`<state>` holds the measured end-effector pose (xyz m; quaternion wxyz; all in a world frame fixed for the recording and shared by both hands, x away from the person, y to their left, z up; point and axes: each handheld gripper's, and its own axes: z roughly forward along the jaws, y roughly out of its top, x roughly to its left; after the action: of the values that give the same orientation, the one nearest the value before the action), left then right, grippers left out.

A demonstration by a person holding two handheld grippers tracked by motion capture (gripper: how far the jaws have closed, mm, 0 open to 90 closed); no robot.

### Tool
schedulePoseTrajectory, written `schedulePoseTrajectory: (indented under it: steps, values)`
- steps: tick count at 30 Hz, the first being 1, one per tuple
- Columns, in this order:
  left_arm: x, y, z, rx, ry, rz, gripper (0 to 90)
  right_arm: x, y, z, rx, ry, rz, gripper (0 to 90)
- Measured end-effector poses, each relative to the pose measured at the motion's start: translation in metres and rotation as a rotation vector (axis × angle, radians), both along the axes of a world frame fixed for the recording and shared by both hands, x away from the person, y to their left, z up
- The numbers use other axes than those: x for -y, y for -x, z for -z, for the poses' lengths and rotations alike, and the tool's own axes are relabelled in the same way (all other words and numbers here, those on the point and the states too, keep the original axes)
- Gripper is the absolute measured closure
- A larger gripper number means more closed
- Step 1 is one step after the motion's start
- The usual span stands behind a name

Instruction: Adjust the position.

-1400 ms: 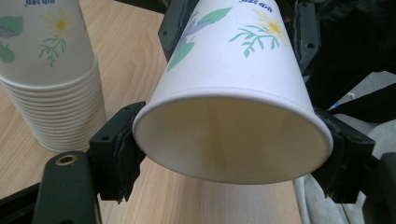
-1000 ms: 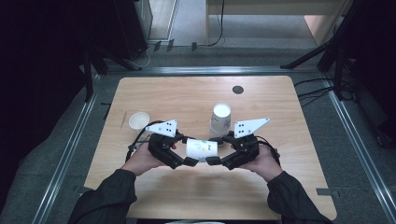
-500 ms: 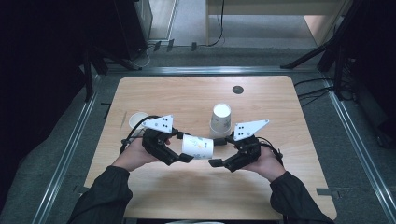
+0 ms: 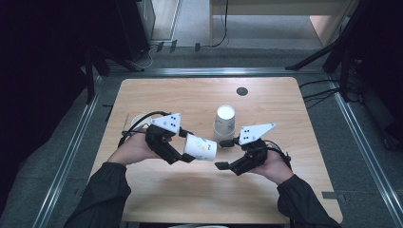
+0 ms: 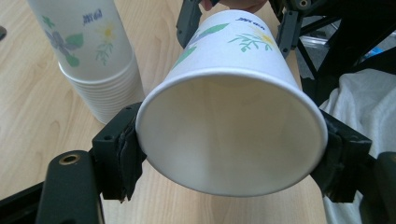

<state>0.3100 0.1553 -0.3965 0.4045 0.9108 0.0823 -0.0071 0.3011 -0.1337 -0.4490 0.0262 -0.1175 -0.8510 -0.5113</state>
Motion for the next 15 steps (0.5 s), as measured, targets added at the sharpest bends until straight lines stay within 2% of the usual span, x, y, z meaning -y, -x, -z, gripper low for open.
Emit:
schedulePoseTrajectory:
  steps: [3,6,7,9,11,12,15]
  values:
    - [0.004,-0.006,-0.006,-0.009,-0.029,0.016,22.7,0.001,0.000,0.000,0.004,0.001,0.011,24.4]
    - [0.010,-0.009,-0.009,0.004,-0.072,0.013,22.8,0.000,-0.001,0.001,-0.003,0.010,0.017,24.1]
    - [0.011,-0.009,-0.010,0.020,-0.086,0.011,22.7,-0.001,-0.001,0.002,0.007,0.012,0.016,24.1]
    - [0.013,-0.008,-0.008,0.035,-0.103,0.031,22.7,-0.003,-0.001,0.003,0.003,0.028,0.020,24.1]
    - [0.014,-0.009,-0.006,0.018,-0.109,0.038,22.7,-0.006,-0.001,0.006,-0.001,0.060,0.024,24.1]
    - [0.015,-0.010,-0.005,0.023,-0.123,0.037,22.7,-0.007,-0.001,0.008,0.003,0.064,0.020,24.0]
    - [0.016,-0.011,0.000,0.003,-0.151,0.036,22.7,-0.010,-0.001,0.009,0.000,0.072,0.018,24.0]
